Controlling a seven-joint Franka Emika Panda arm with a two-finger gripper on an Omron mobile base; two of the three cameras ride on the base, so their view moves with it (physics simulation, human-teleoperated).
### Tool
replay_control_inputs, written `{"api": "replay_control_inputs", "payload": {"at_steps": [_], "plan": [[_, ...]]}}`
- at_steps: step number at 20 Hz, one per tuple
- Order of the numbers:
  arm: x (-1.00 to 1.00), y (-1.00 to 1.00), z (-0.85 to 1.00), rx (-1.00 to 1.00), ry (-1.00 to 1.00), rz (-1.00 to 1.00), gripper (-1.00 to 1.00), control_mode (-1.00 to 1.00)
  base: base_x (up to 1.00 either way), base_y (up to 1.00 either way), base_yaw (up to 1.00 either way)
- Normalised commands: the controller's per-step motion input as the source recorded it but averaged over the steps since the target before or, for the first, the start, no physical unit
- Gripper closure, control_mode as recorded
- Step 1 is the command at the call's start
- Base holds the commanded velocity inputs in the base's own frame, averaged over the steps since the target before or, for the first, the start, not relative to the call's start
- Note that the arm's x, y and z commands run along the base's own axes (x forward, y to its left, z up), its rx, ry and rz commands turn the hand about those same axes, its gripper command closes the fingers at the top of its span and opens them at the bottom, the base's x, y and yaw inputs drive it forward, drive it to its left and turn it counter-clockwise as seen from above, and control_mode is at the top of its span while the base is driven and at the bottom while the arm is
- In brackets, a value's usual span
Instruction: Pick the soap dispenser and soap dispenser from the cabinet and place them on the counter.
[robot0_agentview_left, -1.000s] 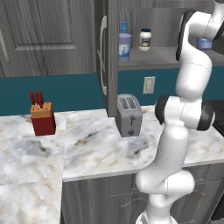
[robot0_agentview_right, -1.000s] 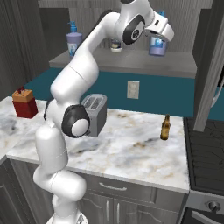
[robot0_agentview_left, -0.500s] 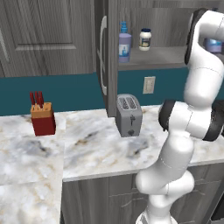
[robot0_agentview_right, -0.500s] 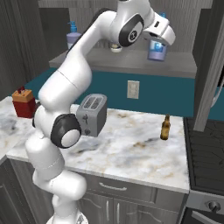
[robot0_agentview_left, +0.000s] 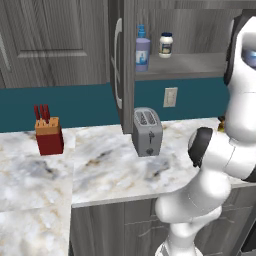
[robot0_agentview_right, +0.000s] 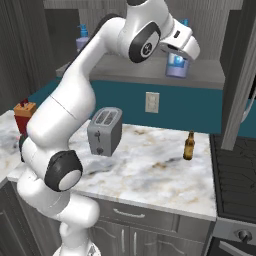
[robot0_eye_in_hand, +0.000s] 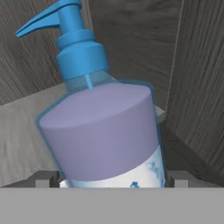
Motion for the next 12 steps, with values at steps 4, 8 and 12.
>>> {"api": "replay_control_inputs", "payload": {"at_steps": [4,8,12], "plan": [[-0.60,0.18,-0.01,0.00,-0.03,-0.01,1.00,-1.00,0.00,0.00,0.00],[-0.62,0.11,-0.02,0.01,-0.05,-0.02,1.00,-1.00,0.00,0.00,0.00],[-0.62,0.14,-0.10,0.01,-0.07,-0.02,1.00,-1.00,0.00,0.00,0.00]]}}
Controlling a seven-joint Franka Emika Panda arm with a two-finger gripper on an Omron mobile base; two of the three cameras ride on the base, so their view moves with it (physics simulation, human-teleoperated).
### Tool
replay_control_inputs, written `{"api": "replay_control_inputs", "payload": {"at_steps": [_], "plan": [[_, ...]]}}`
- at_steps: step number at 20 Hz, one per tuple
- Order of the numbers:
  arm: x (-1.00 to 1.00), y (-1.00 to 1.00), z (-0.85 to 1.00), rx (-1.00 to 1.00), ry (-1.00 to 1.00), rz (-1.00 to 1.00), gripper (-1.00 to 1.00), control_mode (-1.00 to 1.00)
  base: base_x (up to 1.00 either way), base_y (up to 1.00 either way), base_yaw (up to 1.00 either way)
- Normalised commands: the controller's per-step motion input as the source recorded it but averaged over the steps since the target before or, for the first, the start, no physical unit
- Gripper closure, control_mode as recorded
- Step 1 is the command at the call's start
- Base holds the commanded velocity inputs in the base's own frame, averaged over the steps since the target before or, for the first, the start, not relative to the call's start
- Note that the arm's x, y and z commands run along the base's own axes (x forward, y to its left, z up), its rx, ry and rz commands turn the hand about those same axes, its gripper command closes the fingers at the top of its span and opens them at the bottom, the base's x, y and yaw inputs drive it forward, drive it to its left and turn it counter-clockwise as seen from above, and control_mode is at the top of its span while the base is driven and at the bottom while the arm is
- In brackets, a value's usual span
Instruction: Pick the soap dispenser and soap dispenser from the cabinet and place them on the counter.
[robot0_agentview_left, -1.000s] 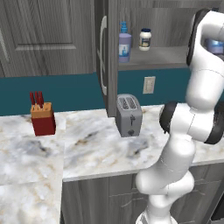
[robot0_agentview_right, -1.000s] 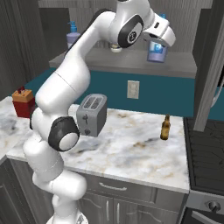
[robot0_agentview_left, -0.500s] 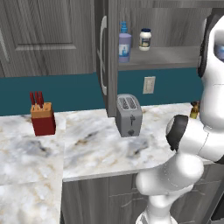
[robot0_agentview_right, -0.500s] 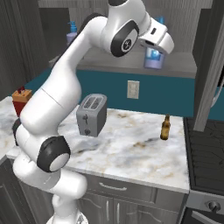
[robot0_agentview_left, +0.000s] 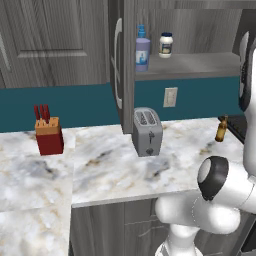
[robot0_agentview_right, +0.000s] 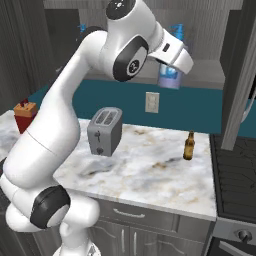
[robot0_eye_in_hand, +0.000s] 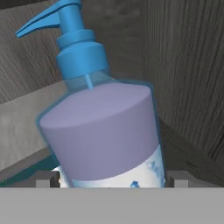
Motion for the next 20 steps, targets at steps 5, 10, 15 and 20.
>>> {"api": "replay_control_inputs", "payload": {"at_steps": [5,10,15,20], "plan": [[-0.49,0.20,-0.44,-0.05,-0.08,-0.02,1.00,-1.00,0.00,0.00,0.00],[-0.45,0.20,-0.53,-0.03,-0.14,-0.02,1.00,-1.00,0.00,0.00,0.00],[-0.46,0.17,-0.46,0.00,-0.17,-0.04,1.00,-1.00,0.00,0.00,0.00],[-0.44,0.15,-0.37,0.01,-0.17,-0.05,1.00,-1.00,0.00,0.00,0.00]]}}
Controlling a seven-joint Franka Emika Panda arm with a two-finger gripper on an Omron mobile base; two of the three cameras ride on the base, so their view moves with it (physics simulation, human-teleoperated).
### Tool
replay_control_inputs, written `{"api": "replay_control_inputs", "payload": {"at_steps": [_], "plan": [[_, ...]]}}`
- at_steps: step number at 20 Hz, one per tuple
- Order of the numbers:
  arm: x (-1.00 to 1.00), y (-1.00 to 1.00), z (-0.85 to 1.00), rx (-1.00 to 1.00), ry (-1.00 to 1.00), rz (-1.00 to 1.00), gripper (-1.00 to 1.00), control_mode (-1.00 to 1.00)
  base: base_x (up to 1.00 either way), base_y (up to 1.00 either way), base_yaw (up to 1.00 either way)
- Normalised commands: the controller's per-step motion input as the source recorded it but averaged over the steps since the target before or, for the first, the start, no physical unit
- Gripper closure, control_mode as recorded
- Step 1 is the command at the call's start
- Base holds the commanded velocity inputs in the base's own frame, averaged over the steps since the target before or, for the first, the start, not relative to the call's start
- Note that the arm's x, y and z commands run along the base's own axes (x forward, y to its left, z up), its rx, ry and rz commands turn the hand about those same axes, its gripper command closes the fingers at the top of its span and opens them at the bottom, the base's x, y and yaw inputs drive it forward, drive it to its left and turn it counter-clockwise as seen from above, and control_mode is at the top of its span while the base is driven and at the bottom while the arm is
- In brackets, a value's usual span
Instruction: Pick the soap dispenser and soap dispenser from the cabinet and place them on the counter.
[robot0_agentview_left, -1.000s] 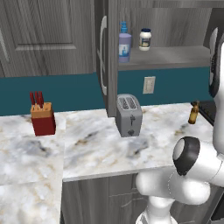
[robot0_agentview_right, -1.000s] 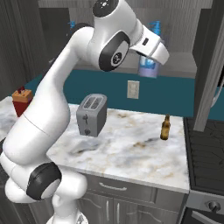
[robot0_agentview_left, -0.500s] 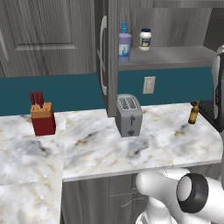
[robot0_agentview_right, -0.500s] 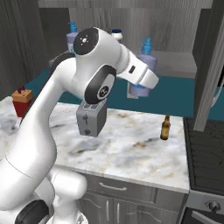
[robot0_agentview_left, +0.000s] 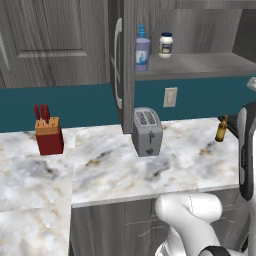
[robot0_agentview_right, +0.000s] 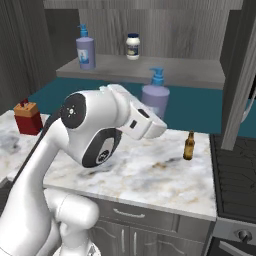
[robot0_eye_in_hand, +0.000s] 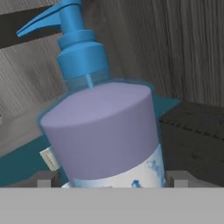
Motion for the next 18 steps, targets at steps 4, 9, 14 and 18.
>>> {"api": "replay_control_inputs", "payload": {"at_steps": [4,9,14,18], "plan": [[-0.43,0.19,-0.34,0.00,-0.17,-0.06,1.00,-1.00,0.00,0.00,0.00],[-0.41,0.15,-0.34,0.00,-0.17,-0.06,1.00,-1.00,0.00,0.00,0.00],[-0.38,0.16,-0.32,0.00,-0.17,-0.05,1.00,-1.00,0.00,0.00,0.00],[-0.31,0.17,-0.29,-0.01,-0.17,-0.04,1.00,-1.00,0.00,0.00,0.00]]}}
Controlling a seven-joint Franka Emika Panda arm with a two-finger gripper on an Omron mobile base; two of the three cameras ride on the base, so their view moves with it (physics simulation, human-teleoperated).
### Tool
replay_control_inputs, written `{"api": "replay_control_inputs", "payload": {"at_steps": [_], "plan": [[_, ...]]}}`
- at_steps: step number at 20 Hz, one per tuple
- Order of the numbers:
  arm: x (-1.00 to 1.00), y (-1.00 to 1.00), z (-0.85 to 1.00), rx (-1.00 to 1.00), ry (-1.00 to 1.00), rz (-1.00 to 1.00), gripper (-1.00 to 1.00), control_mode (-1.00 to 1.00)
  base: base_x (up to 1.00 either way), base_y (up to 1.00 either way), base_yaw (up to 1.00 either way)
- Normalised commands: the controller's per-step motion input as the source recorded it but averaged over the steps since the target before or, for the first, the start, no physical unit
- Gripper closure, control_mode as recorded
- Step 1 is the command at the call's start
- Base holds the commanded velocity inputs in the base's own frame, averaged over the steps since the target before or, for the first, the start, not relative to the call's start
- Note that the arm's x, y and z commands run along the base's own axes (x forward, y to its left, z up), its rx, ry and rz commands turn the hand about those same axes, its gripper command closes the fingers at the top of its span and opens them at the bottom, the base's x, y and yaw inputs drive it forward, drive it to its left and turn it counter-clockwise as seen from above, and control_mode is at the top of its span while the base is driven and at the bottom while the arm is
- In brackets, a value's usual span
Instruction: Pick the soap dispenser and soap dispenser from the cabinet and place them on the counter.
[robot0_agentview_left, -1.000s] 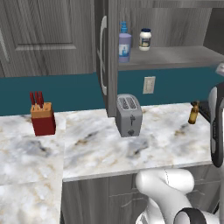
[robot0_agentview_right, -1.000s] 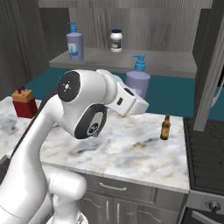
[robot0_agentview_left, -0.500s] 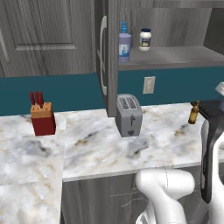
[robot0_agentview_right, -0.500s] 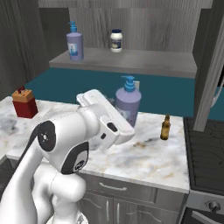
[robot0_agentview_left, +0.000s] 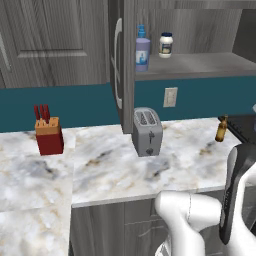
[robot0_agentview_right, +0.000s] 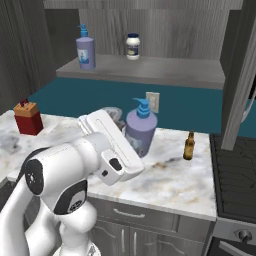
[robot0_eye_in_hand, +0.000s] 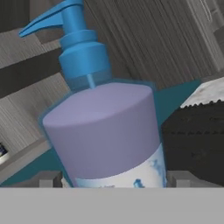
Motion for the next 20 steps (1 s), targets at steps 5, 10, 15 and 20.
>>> {"api": "replay_control_inputs", "payload": {"at_steps": [5,10,15,20], "plan": [[-0.12,0.06,-0.24,-0.10,-0.13,0.00,1.00,-1.00,0.00,0.00,0.00],[-0.04,0.27,-0.35,-0.19,-0.06,0.00,1.00,-1.00,0.00,0.00,0.00],[0.00,0.38,-0.25,-0.24,0.03,0.00,1.00,-1.00,0.00,0.00,0.00],[0.06,0.32,-0.23,-0.23,0.06,-0.01,1.00,-1.00,0.00,0.00,0.00]]}}
